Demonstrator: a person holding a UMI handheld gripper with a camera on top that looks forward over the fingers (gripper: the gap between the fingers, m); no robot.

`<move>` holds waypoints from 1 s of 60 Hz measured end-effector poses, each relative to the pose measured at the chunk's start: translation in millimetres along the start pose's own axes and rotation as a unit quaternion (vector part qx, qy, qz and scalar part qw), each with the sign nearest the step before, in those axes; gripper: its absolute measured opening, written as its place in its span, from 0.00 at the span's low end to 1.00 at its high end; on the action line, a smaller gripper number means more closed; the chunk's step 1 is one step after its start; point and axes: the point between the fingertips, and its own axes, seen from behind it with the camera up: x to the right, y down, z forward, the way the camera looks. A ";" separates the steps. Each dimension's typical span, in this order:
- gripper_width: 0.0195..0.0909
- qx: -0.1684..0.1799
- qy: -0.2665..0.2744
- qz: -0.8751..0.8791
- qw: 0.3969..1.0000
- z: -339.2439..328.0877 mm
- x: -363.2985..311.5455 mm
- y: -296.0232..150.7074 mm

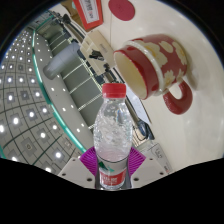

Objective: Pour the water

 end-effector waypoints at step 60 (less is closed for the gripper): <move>0.22 0.112 0.264 -0.820 0.496 -84.2 -79.1 -285.7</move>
